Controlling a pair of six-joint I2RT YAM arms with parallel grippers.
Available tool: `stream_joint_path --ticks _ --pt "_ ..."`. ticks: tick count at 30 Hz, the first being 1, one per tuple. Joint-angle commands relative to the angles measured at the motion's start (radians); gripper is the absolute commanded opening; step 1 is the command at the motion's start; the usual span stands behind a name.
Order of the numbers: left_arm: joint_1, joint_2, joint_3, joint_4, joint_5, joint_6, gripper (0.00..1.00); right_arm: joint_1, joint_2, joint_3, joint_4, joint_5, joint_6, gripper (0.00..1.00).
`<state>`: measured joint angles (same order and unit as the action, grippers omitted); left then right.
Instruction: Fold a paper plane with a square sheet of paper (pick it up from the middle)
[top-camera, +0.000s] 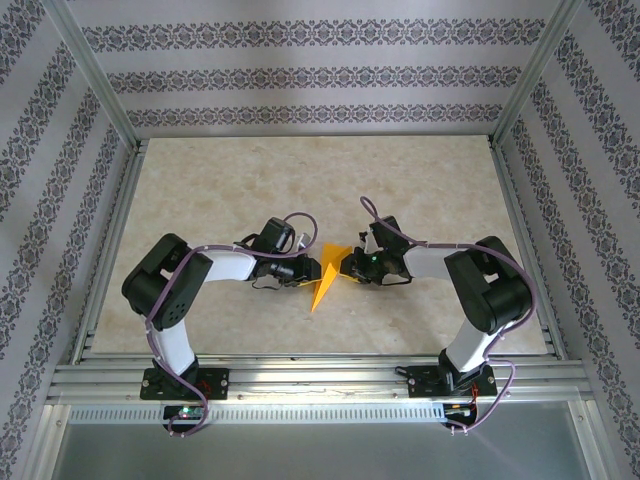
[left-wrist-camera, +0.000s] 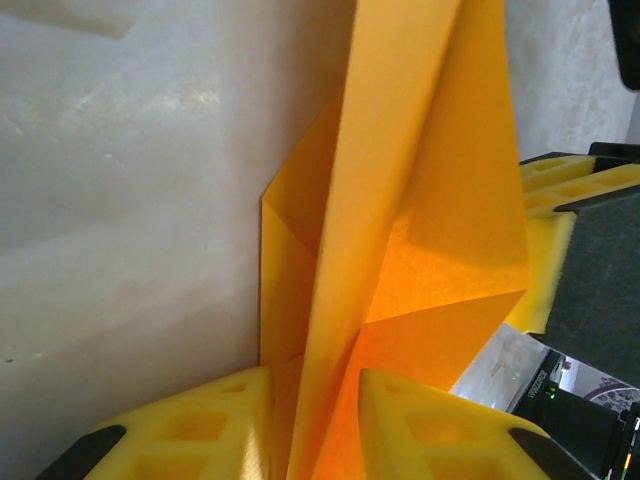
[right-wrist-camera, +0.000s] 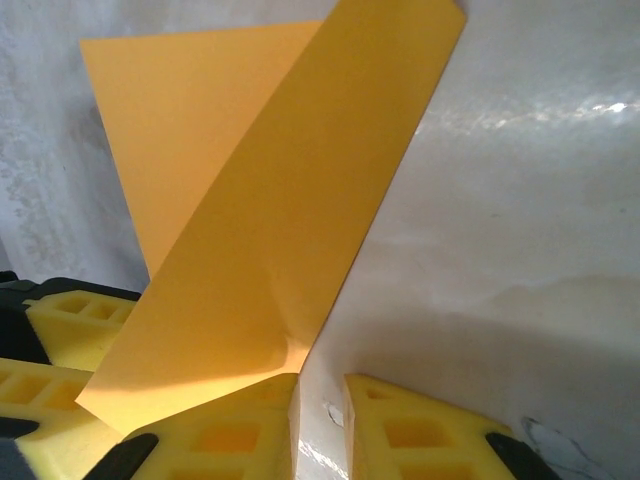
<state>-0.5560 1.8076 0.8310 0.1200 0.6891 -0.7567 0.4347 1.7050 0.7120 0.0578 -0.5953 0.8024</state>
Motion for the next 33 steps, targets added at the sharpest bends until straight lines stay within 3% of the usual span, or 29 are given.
stream_joint_path --ticks 1,7,23,26,33 --pt "-0.004 0.026 0.02 0.036 0.044 -0.001 0.28 0.01 0.014 0.005 0.02 -0.014 0.002 0.19" --pt "-0.002 0.033 0.021 0.065 0.066 -0.01 0.26 0.012 0.015 -0.003 0.021 -0.013 0.002 0.19" --pt "-0.002 0.005 0.005 0.145 0.092 -0.043 0.02 0.009 0.005 -0.007 0.014 -0.008 -0.003 0.2" --pt "-0.003 -0.035 -0.004 0.104 0.028 -0.024 0.0 0.006 -0.04 -0.008 -0.006 -0.001 0.0 0.22" --pt "-0.057 -0.163 0.059 -0.237 -0.345 0.113 0.0 0.004 -0.192 -0.037 -0.014 0.035 0.06 0.34"
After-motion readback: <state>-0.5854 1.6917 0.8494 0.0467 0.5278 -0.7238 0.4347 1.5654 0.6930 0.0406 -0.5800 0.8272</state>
